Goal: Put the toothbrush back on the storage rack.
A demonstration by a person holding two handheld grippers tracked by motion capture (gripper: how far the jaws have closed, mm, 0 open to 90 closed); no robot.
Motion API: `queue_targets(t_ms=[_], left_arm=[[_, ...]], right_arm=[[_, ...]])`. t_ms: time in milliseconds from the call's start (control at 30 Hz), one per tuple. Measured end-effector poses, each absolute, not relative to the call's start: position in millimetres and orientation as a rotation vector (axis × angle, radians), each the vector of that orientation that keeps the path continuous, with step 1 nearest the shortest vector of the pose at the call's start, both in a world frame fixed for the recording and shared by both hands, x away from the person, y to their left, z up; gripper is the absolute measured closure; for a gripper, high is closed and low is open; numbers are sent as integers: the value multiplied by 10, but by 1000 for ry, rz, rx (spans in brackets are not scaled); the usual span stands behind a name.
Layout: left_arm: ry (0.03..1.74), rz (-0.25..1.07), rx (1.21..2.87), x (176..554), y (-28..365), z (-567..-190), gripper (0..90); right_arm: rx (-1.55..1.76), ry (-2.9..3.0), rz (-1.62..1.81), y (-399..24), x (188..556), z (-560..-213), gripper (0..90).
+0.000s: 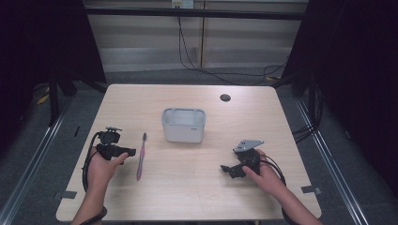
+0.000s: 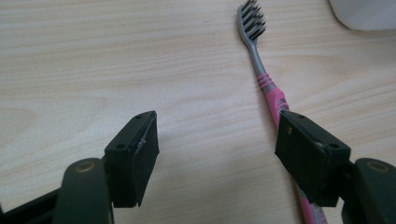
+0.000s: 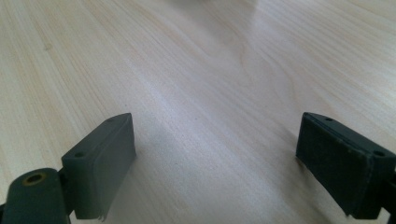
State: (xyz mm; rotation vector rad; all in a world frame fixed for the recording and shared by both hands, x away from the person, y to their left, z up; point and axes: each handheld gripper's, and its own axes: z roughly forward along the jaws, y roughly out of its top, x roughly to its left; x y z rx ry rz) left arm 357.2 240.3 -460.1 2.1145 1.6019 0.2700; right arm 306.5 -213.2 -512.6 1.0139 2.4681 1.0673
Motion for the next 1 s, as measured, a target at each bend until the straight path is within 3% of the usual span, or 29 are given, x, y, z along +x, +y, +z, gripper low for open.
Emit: queue_targets(t_ms=[1000], left_arm=[[1793,24,2220,3907,2015,-4585,457]], right_arm=[[1017,2467,1069,-2131,3064,-5126,111]])
